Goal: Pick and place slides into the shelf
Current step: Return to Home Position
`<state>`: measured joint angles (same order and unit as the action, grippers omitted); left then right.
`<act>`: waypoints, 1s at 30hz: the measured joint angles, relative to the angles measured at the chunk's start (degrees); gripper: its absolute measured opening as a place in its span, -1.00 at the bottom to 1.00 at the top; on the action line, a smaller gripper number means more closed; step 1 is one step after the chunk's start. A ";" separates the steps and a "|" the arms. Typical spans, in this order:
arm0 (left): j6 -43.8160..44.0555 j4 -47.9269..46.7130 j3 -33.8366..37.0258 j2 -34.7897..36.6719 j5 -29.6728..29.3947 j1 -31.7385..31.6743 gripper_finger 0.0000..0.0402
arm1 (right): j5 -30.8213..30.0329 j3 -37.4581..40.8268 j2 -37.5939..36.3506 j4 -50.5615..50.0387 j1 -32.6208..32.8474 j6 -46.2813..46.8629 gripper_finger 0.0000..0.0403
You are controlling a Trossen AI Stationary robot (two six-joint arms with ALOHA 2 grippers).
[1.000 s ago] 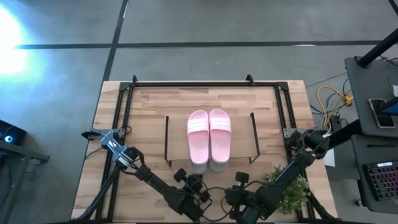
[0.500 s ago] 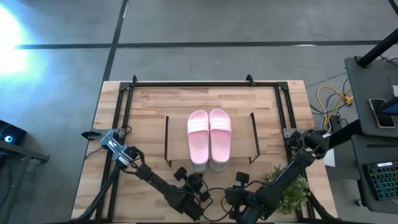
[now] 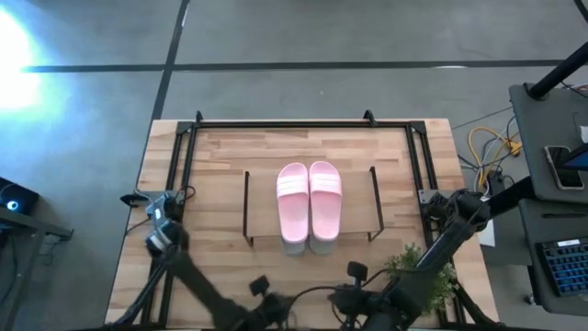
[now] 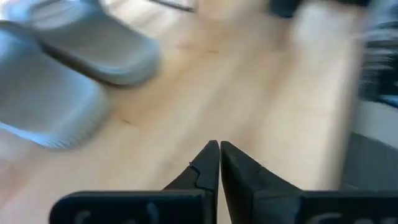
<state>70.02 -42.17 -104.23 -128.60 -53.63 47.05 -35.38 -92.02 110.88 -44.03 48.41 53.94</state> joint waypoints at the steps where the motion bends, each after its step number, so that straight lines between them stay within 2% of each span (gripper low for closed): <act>1: 0.05 0.96 -0.15 0.82 0.59 1.07 -1.00 | 0.23 -2.19 -0.46 -0.83 0.01 -0.41 -0.95; 5: -4.79 9.34 0.65 6.31 7.03 3.10 -1.00 | 0.48 -9.92 -1.76 -3.51 0.63 -2.53 -0.95; 7: -10.86 14.84 2.82 9.17 7.48 2.75 -1.00 | -2.91 -13.08 -2.11 -2.44 1.46 -9.22 -0.95; 9: -18.59 23.25 6.09 11.59 9.32 1.55 -1.00 | -2.30 -15.88 -2.66 -2.80 1.09 -14.00 -0.95; 11: -26.71 33.29 10.91 14.64 13.81 -0.23 -1.00 | 9.31 -17.00 -3.41 -5.10 -1.83 -14.45 -0.95; 13: -34.63 48.48 16.66 18.14 20.87 -2.31 -1.00 | 21.61 -16.12 -4.32 -3.20 -4.90 -16.02 -0.95; 16: -43.41 72.41 27.06 23.19 29.96 -5.02 -1.00 | 26.12 -11.06 -6.11 4.31 -7.50 -19.56 -0.95; 19: -45.54 85.86 37.90 28.09 31.11 -6.49 -1.00 | 27.26 -3.41 -11.36 8.20 -8.45 -18.90 -0.95; 23: -46.24 92.41 50.89 36.50 24.47 -7.27 -1.00 | 25.08 11.21 -22.95 16.28 -10.56 -17.44 -0.95; 26: -46.58 94.19 58.19 43.96 23.76 -8.80 -1.00 | 25.61 22.91 -34.67 22.19 -15.15 -16.22 -0.95; 30: -50.97 93.48 64.54 54.31 26.14 -13.35 -1.00 | 34.85 35.72 -48.09 33.87 -24.98 -16.05 -0.95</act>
<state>19.04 51.31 -39.68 -74.28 -27.50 33.70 -0.53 -56.30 62.79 -10.16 23.44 37.89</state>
